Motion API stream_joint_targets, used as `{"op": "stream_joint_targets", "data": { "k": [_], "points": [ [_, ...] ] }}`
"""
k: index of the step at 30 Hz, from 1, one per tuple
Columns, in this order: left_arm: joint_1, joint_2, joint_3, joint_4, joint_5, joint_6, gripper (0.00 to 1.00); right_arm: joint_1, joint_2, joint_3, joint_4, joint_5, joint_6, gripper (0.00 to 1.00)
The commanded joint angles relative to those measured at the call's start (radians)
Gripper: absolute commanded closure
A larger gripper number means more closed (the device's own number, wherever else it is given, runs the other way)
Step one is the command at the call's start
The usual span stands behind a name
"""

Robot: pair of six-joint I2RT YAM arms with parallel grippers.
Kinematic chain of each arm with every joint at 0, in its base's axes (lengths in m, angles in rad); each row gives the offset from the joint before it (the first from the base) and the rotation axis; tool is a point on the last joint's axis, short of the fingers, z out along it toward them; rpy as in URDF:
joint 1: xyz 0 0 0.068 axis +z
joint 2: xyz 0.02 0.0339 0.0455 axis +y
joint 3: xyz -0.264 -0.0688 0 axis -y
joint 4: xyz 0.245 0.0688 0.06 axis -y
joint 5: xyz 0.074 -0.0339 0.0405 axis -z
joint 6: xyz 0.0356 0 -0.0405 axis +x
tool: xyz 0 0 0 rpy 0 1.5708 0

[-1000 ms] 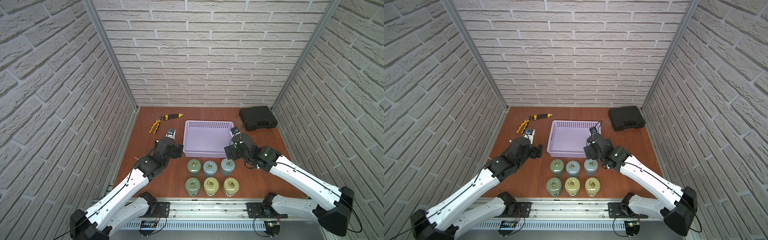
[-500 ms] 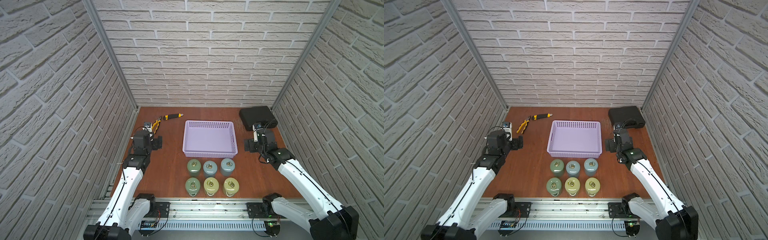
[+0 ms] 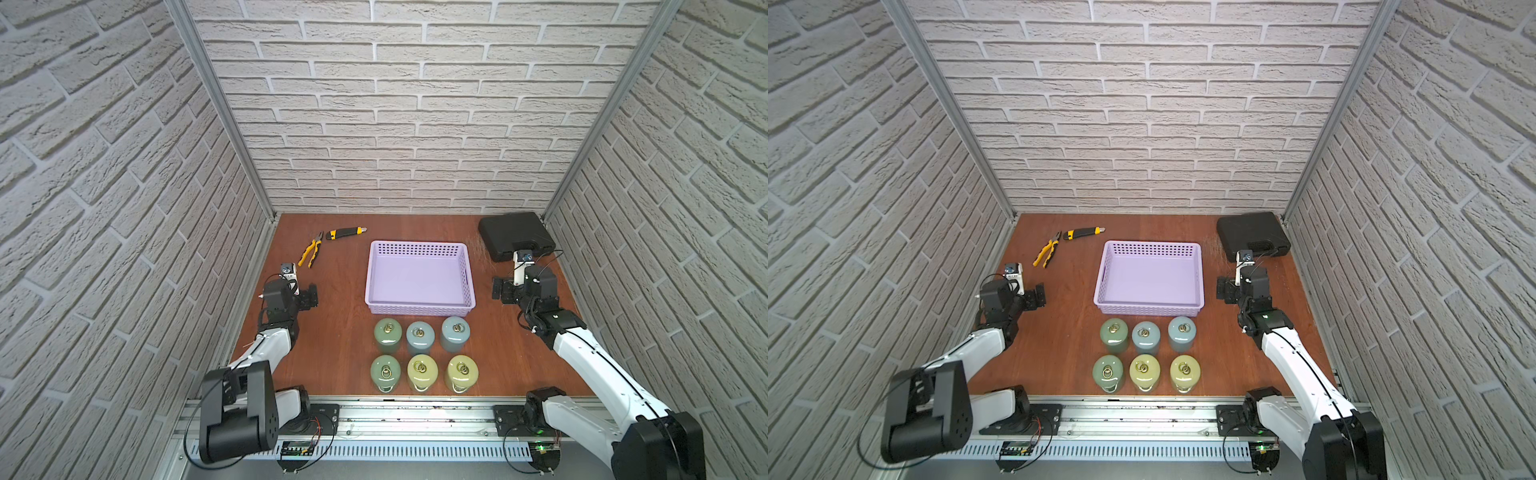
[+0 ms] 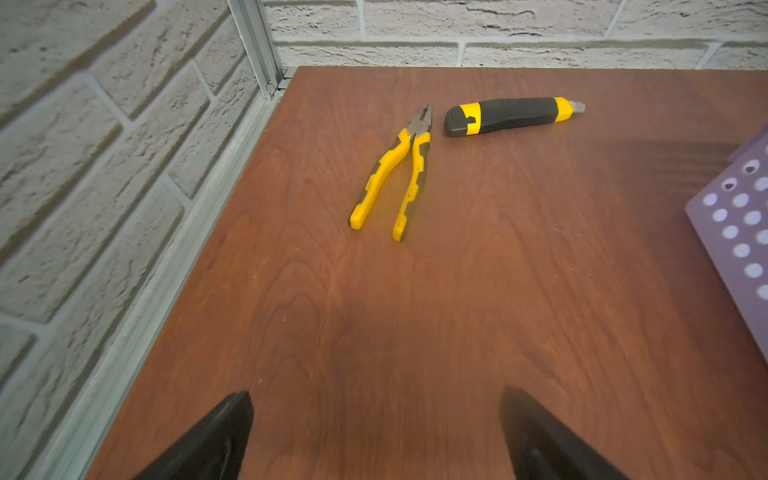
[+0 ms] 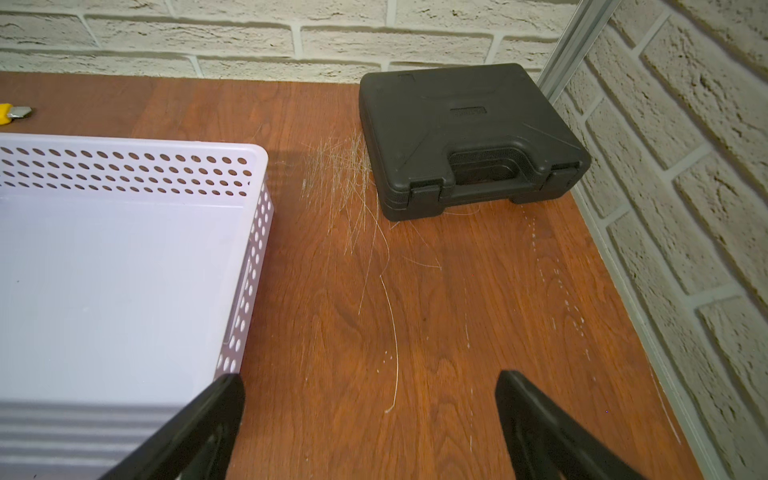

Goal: Take the tea canister out of the basket
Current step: Reset both arms

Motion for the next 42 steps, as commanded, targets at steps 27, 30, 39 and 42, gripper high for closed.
{"op": "stream_joint_targets", "data": {
  "k": [27, 30, 39, 42],
  "points": [
    [-0.074, 0.272, 0.011, 0.393, 0.004, 0.052, 0.02, -0.061, 0.495, -0.241, 0.956, -0.064, -0.136, 0.01],
    [-0.074, 0.273, 0.011, 0.394, 0.002, 0.053, 0.02, -0.090, 0.496, -0.215, 0.910, -0.077, -0.101, 0.01],
    [-0.072, 0.274, 0.012, 0.393, 0.003, 0.052, 0.02, -0.091, 0.490, -0.223, 0.920, -0.078, -0.103, 0.01],
    [-0.072, 0.275, 0.012, 0.393, 0.004, 0.052, 0.02, -0.091, 0.491, -0.223, 0.920, -0.079, -0.103, 0.01]
  ]
}}
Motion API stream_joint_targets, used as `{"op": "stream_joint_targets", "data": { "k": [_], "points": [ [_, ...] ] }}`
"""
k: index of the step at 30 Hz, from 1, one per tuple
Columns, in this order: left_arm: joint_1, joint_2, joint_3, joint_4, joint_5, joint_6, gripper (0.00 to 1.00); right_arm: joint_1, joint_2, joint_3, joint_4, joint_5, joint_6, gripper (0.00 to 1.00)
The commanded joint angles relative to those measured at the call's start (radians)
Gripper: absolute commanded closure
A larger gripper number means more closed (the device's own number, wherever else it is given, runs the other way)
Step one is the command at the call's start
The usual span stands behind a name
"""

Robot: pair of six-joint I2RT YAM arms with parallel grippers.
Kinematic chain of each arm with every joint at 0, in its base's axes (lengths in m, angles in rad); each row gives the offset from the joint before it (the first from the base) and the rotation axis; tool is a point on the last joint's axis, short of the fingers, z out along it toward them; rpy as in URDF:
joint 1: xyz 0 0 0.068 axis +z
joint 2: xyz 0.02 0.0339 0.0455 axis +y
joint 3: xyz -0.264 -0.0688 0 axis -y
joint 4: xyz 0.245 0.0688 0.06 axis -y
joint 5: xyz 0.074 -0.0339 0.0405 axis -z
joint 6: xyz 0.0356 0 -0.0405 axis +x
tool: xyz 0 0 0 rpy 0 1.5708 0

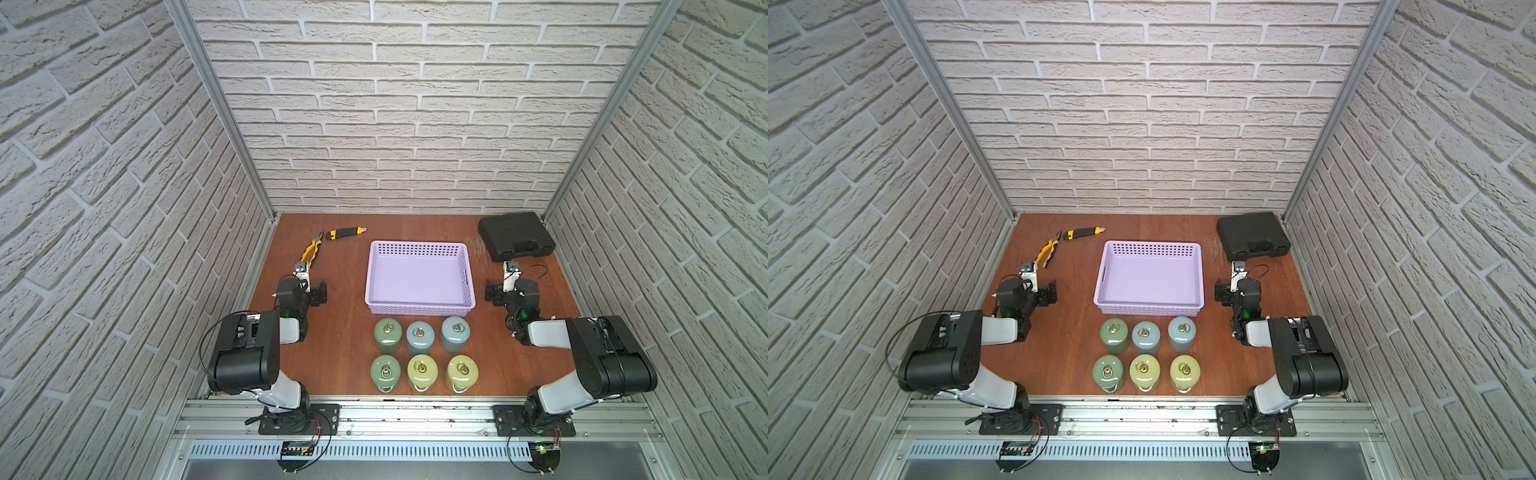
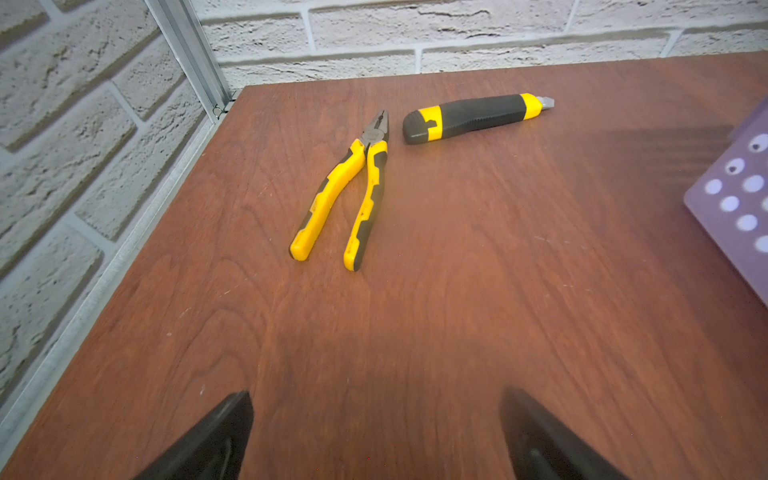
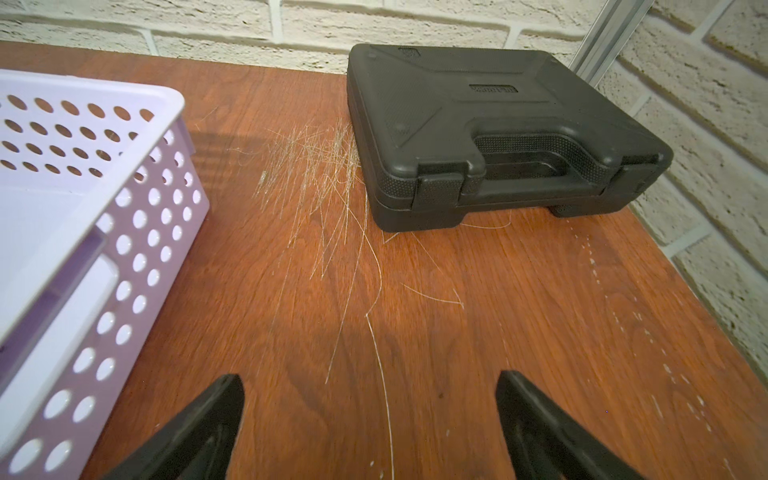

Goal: Take the tea canister out of the basket
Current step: Reset both arms

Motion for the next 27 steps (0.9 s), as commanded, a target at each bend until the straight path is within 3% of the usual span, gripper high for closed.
{"op": "stream_joint_targets", "data": {
  "k": [1, 27],
  "points": [
    [-0.004, -0.006, 0.012, 0.049, -0.002, 0.012, 0.02, -0.001, -0.020, 0.013, 0.048, -0.008, 0.009, 0.01],
    [0.008, -0.007, 0.013, 0.047, 0.022, 0.005, 0.02, -0.003, -0.017, 0.014, 0.050, -0.013, 0.010, 0.01]
  ]
}}
